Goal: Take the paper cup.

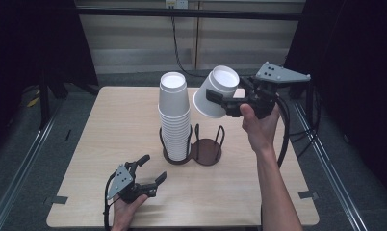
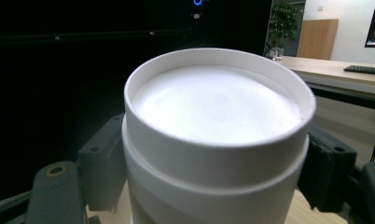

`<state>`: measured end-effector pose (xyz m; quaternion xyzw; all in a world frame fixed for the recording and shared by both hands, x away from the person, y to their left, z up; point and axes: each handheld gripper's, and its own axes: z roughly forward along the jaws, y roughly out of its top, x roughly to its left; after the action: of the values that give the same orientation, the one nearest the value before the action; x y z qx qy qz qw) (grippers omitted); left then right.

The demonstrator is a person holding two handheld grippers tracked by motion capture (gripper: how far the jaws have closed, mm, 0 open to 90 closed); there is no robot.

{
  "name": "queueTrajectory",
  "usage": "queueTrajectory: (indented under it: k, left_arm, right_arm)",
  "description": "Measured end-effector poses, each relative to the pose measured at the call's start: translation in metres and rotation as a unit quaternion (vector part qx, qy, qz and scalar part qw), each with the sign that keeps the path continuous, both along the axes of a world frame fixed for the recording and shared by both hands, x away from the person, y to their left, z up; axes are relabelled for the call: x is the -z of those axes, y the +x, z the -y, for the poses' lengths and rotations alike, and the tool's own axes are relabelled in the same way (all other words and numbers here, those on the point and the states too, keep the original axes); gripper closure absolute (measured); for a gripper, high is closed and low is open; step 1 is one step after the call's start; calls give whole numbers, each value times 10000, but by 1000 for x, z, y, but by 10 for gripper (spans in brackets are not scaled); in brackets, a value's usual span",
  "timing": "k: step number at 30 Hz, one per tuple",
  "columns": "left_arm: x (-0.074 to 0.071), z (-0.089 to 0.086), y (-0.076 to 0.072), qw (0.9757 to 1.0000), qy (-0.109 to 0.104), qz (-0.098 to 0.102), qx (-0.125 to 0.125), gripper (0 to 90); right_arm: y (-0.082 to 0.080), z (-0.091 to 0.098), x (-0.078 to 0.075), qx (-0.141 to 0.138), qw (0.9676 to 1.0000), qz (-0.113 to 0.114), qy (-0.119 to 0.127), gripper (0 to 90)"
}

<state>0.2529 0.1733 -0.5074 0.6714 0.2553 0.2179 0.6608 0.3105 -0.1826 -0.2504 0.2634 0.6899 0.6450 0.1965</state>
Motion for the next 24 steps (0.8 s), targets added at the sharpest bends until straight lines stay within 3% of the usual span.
queueTrajectory:
  k: [1, 6, 10, 17, 20, 23, 24]
  left_arm:
    - [-2, 0, 1, 10000, 93, 0, 18, 155]
    - [-11, 2, 1, 9997, 138, -33, 212, 158]
    - [-17, 4, 0, 9994, 121, -22, 332, 159]
    - [-31, 4, 1, 9986, 109, 53, 517, 162]
    - [-33, 8, 2, 9983, 264, 79, 504, 162]
    - [-34, 11, 1, 9978, 153, -4, 652, 162]
    - [-35, 11, 2, 9973, 248, 63, 689, 162]
  right_arm:
    - [-1, 1, 4, -13, 10000, -17, 12, 219]
    - [-7, 4, 22, -26, 9999, -125, 63, 219]
    - [-10, 0, 37, 34, 9999, -116, -58, 220]
    - [-16, -8, 55, -155, 9994, -265, -144, 220]
    - [-18, -11, 63, -214, 9988, -345, -260, 220]
    - [-20, -13, 71, -263, 9982, -412, -344, 220]
    - [-21, -14, 73, -264, 9982, -419, -339, 220]
